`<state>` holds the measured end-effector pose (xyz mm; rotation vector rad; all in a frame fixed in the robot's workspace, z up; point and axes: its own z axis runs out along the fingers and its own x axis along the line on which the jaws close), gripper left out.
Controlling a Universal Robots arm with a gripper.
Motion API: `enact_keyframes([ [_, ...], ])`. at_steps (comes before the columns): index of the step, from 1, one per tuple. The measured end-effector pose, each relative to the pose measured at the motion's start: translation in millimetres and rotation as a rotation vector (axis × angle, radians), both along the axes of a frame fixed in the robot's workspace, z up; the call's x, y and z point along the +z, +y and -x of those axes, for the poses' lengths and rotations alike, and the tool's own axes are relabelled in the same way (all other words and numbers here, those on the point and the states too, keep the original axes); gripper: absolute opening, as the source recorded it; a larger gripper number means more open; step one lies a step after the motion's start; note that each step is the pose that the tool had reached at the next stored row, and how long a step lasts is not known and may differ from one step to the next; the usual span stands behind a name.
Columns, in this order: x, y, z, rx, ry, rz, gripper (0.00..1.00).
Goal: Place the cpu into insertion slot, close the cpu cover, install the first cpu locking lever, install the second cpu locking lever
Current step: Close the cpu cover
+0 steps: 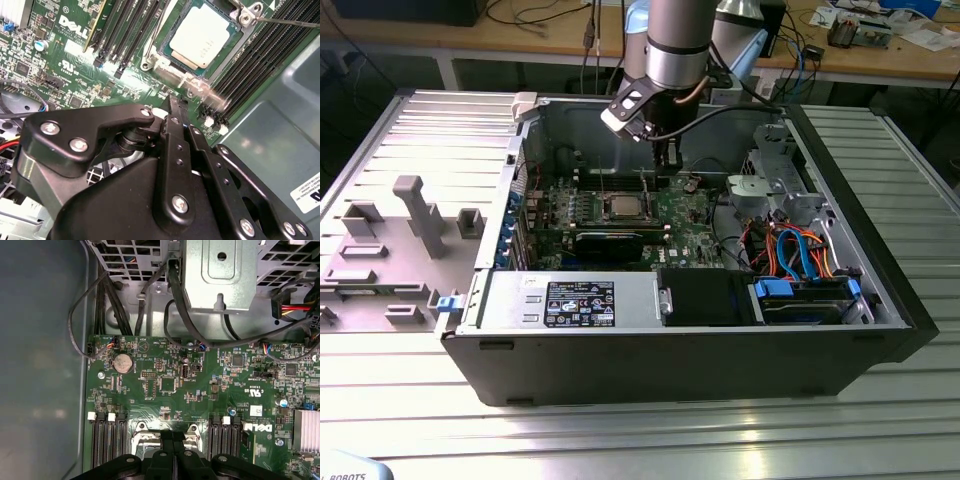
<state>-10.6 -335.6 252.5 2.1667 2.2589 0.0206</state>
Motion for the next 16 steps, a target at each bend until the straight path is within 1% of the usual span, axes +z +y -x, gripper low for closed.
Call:
enact_keyframes([
  [9,-0.6,0.0,3.4,0.0,0.0004,0.0,0.11],
  [16,-2.2,0.0,16.7,0.0,0.0023,-0.0002,0.11],
])
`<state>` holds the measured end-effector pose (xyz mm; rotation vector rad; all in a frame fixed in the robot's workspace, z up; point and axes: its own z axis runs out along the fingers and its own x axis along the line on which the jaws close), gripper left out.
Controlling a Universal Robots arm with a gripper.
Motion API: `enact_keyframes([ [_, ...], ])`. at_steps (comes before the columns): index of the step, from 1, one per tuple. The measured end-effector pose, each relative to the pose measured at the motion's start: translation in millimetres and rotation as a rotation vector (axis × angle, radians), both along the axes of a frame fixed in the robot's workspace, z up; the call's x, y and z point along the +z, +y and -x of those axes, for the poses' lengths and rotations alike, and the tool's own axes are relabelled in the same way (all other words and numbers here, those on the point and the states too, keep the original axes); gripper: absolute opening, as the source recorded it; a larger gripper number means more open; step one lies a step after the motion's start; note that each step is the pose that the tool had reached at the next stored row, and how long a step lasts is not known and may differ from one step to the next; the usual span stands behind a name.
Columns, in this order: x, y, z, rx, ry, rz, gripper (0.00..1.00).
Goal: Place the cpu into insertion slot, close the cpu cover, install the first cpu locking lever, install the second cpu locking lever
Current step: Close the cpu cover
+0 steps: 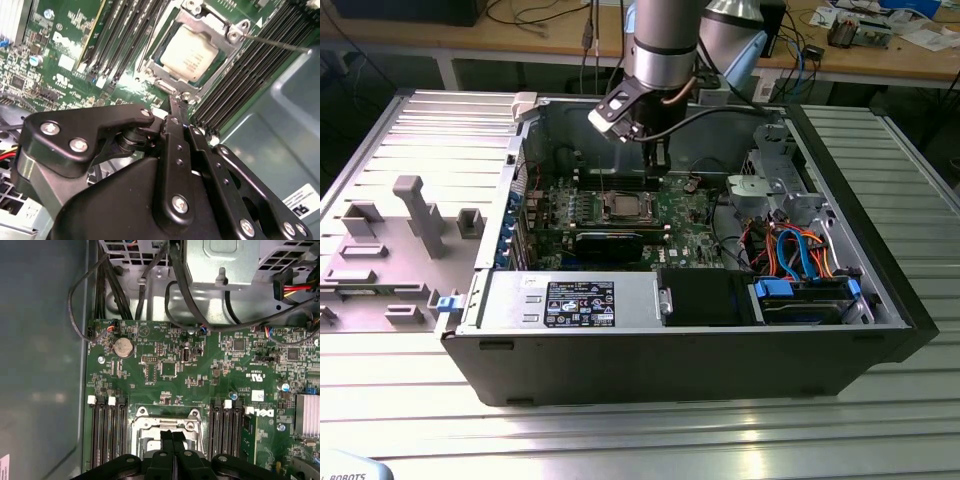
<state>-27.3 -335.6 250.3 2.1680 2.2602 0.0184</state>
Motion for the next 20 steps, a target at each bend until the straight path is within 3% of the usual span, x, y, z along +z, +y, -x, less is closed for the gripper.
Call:
enact_keyframes([
  [11,-1.2,-0.1,0.7,0.0,0.0013,0.0001,0.11],
  [20,-8.3,-0.1,18.3,0.003,0.0014,0.0002,0.11],
])
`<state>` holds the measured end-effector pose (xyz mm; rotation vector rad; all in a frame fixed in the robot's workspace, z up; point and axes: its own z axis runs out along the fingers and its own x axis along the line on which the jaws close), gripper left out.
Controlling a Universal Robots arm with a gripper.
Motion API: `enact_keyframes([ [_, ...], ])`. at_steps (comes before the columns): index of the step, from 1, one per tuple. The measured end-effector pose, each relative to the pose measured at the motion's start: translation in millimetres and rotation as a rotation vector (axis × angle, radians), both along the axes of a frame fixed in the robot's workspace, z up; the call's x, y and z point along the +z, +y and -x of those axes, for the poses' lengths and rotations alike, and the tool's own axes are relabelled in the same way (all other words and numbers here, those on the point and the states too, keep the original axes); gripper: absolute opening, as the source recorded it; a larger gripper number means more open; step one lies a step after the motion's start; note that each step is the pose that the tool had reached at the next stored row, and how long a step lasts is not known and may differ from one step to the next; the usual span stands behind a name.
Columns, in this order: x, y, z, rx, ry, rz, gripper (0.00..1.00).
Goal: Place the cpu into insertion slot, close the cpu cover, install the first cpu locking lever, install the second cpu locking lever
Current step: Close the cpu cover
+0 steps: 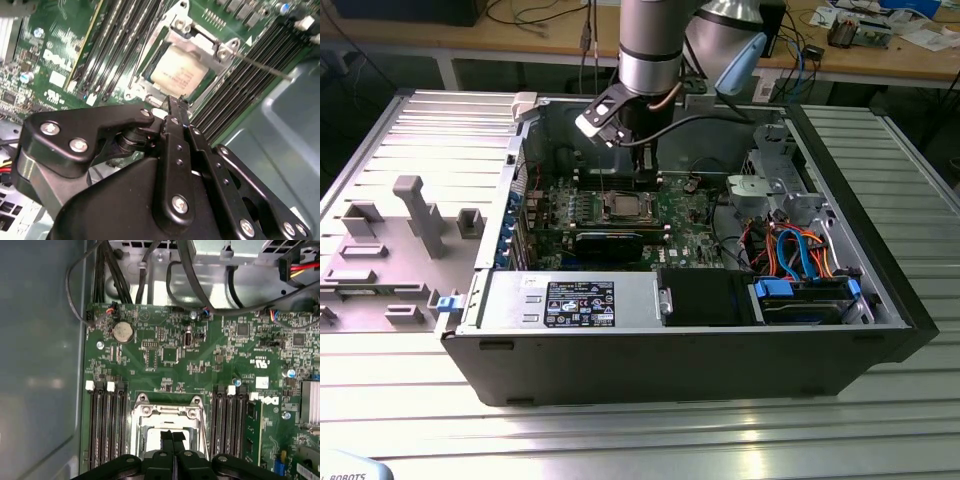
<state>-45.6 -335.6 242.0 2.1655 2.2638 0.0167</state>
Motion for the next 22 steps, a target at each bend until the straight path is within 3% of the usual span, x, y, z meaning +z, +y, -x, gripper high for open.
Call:
enact_keyframes([
  [1,-0.7,0.0,2.1,0.0,-0.0001,-0.0001,0.11],
  [2,-2.9,0.0,9.7,0.0,0.0,-0.0001,0.11],
  [3,-11.1,0.0,22.0,0.002,0.0,-0.0003,0.11],
  [4,-13.3,0.0,25.7,0.002,0.0001,-0.0003,0.11],
  [6,-14.6,0.0,26.9,0.003,0.0018,-0.0003,0.11],
  [8,-15.1,0.0,26.9,0.003,0.017,-0.0003,0.11],
  [9,-15.8,0.0,27.1,0.003,0.0196,-0.0004,0.11],
  [15,-26.2,-0.1,32.7,0.029,0.0207,-0.0044,0.11],
  [22,-35.0,-0.1,33.5,0.029,0.023,-0.0045,0.11],
])
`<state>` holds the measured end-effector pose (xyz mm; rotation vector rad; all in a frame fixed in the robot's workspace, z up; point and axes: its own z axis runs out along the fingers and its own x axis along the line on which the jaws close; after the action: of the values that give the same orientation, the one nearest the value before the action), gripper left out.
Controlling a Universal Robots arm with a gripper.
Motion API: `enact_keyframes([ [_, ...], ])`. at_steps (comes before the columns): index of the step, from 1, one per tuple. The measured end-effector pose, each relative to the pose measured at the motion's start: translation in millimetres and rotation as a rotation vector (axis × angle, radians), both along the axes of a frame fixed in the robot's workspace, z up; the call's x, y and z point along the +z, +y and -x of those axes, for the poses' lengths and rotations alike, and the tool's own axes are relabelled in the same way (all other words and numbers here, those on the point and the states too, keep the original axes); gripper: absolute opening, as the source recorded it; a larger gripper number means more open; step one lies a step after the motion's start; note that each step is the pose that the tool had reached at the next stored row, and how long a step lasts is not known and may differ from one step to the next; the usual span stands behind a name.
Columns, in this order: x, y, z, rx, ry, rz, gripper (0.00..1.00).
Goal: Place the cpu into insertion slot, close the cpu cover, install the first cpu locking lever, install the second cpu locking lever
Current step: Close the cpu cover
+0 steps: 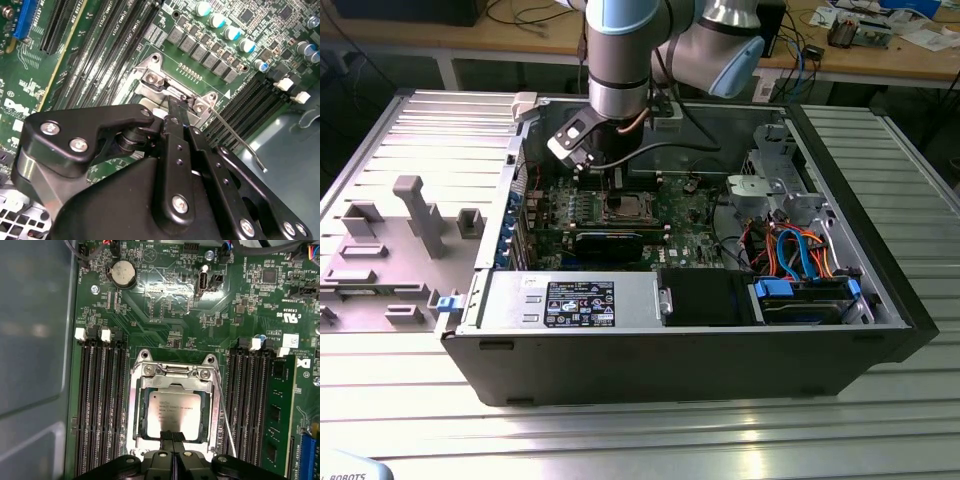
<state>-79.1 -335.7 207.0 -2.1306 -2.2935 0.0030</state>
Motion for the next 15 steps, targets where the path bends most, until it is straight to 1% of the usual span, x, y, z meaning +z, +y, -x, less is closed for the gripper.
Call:
enact_keyframes([
  [2,0.0,0.0,-0.1,0.0,0.0002,0.0002,0.11],
  [6,4.9,0.0,0.0,0.0,0.0001,0.0,0.11],
  [11,5.3,0.0,0.3,0.0,0.0,-0.0001,0.11],
  [15,5.0,0.0,2.8,0.0,0.0,-0.0002,0.11],
])
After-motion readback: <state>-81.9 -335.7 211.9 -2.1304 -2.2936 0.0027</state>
